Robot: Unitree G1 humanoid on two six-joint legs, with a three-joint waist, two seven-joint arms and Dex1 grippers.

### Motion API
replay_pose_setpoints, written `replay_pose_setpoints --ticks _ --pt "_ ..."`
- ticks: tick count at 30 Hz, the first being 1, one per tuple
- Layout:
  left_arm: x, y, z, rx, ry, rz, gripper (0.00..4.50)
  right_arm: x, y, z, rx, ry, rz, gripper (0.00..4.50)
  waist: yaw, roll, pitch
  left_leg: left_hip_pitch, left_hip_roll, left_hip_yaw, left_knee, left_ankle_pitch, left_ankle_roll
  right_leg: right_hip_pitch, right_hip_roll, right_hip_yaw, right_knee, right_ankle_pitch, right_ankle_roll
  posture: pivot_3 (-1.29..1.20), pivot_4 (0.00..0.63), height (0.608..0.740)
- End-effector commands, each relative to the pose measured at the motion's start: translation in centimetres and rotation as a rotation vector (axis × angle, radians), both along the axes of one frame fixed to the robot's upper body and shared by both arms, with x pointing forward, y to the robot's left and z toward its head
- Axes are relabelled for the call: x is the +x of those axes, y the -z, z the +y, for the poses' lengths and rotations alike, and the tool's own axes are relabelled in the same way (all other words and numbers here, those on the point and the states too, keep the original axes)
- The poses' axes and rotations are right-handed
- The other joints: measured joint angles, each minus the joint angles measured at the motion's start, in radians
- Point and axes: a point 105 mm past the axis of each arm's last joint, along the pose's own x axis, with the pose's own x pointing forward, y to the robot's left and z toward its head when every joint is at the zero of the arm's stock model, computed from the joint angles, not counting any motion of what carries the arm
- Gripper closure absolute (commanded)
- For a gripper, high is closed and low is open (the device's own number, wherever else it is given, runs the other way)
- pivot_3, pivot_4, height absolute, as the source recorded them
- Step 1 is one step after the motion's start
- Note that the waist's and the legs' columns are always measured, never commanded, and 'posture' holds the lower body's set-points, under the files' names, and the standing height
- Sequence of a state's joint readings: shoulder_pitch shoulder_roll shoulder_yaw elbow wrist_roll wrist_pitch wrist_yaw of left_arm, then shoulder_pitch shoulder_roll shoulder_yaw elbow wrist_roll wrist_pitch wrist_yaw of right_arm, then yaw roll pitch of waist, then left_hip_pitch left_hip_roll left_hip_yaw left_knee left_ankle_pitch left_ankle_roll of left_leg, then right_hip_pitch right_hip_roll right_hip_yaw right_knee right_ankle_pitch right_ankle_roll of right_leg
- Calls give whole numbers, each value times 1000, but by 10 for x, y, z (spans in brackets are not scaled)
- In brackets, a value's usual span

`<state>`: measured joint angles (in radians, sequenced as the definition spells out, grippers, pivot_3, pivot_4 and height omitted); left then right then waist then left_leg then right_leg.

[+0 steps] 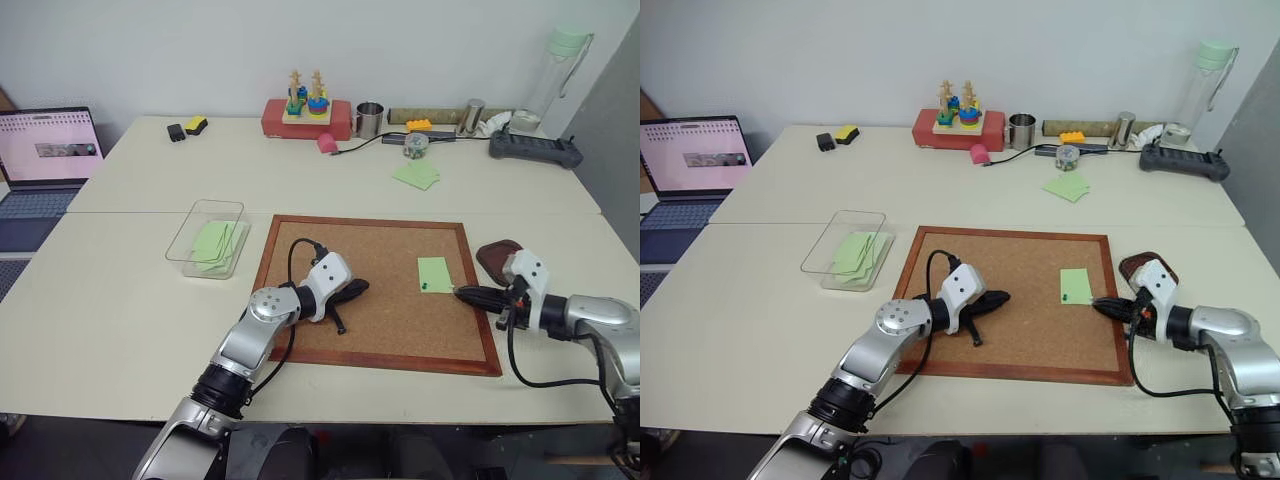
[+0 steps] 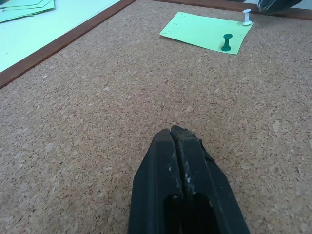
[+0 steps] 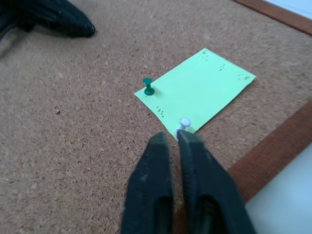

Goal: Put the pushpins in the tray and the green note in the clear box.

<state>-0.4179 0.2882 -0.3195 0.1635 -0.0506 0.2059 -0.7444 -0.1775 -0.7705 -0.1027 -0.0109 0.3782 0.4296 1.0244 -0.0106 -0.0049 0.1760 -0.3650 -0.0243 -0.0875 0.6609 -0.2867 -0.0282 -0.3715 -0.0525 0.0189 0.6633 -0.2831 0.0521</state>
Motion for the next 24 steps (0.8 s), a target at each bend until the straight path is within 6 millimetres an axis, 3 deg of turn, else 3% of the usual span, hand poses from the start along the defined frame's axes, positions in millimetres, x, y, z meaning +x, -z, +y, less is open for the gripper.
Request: replay_pose_setpoints --ticks 1,7,21,24 --pt "-7 31 11 91 -16 87 4500 3 -12 9 6 -25 -49 3188 0 0 0 0 0 0 0 0 0 0 0 0 0 0 0 0 150 740" --pt "-7 31 10 94 -11 85 4500 12 -9 13 -1 -7 -59 2066 -1 0 0 0 0 0 0 0 0 0 0 0 0 0 0 0 150 740" --pt "-9 33 10 98 -8 89 4500 18 -1 12 50 25 -10 2066 0 0 0 0 0 0 0 0 0 0 0 0 0 0 0 0 150 740" --pt "-9 33 10 100 -7 89 4500 17 0 12 52 26 -7 2766 0 0 0 0 0 0 0 0 0 0 0 0 0 0 0 0 150 740"
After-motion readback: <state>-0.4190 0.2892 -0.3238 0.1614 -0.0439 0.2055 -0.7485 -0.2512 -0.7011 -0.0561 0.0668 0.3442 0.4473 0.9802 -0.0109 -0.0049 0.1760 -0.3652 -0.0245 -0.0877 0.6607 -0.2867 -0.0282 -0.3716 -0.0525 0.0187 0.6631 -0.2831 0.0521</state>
